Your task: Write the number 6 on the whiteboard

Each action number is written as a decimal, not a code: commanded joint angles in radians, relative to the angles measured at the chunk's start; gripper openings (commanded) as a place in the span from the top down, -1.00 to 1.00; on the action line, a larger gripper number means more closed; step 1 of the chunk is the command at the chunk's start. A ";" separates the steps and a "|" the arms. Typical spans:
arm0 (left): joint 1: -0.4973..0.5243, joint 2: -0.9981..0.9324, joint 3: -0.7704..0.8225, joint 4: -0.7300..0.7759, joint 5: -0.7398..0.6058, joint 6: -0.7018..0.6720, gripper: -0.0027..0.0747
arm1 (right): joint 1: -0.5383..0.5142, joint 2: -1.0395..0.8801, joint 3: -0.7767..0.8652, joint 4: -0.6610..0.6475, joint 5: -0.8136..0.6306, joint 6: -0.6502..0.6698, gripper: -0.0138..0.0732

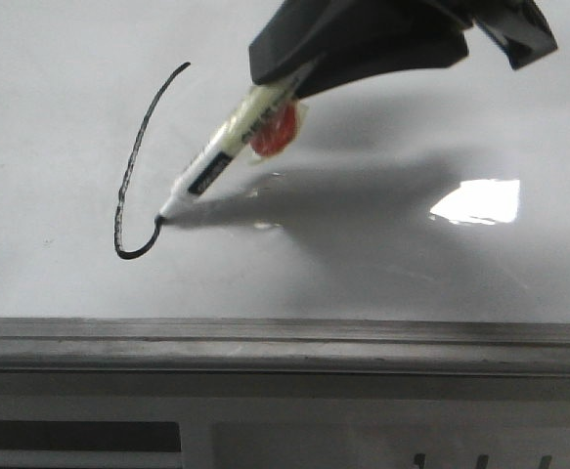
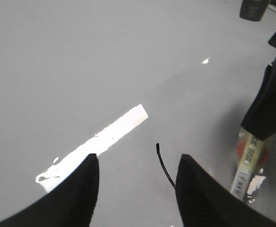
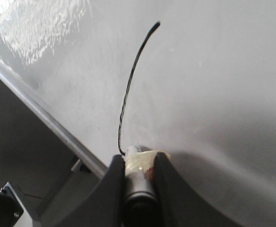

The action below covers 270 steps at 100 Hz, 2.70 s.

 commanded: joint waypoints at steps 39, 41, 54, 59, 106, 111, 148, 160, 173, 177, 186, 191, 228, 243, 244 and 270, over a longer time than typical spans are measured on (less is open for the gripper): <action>0.001 0.001 -0.033 -0.013 -0.040 -0.002 0.03 | 0.031 0.058 -0.117 -0.071 -0.098 -0.074 0.85; -0.002 0.001 -0.033 -0.010 -0.040 -0.002 0.03 | 0.035 0.052 -0.117 -0.071 -0.093 -0.074 0.85; -0.028 0.014 -0.022 -0.007 -0.023 -0.004 0.03 | 0.091 0.019 -0.117 -0.073 -0.071 -0.080 0.85; -0.053 0.027 -0.017 -0.007 -0.023 -0.004 0.03 | 0.110 0.012 -0.117 -0.073 -0.068 -0.079 0.85; -0.220 0.271 -0.008 0.021 0.019 -0.002 0.03 | 0.205 0.012 -0.117 -0.091 -0.037 -0.080 0.85; -0.209 0.283 -0.008 0.021 0.004 -0.002 0.03 | 0.205 0.012 -0.117 -0.091 -0.033 -0.080 0.85; -0.199 0.344 -0.008 0.021 -0.071 -0.002 0.13 | 0.235 0.012 -0.117 -0.082 -0.032 -0.080 0.85; -0.199 0.342 -0.008 0.021 -0.071 -0.002 0.52 | 0.235 0.012 -0.117 -0.082 -0.041 -0.080 0.85; -0.199 0.342 -0.008 0.021 -0.071 -0.002 0.96 | 0.235 0.012 -0.117 -0.082 -0.048 -0.080 0.85; -0.199 0.342 -0.008 0.021 -0.071 -0.002 0.98 | 0.235 0.012 -0.117 -0.082 -0.048 -0.080 0.85; -0.199 0.342 -0.008 0.021 -0.071 -0.002 0.98 | 0.235 0.012 -0.117 -0.082 -0.048 -0.080 0.82; -0.199 0.342 -0.008 0.021 -0.071 -0.002 0.98 | 0.235 0.012 -0.117 -0.082 -0.048 -0.080 0.71; -0.198 0.342 -0.022 -0.351 -0.053 -0.013 0.98 | 0.233 0.012 -0.117 -0.082 -0.131 -0.080 -0.41; -0.168 0.346 -0.038 -0.708 -0.010 -0.013 0.98 | 0.233 0.012 -0.117 -0.082 -0.131 -0.080 -0.41; -0.162 0.346 -0.038 -0.722 -0.010 -0.013 0.98 | 0.233 0.012 -0.117 -0.082 -0.131 -0.080 -0.41; 0.015 0.354 -0.042 -0.864 0.123 -0.013 0.98 | 0.233 0.012 -0.117 -0.082 -0.131 -0.080 -0.41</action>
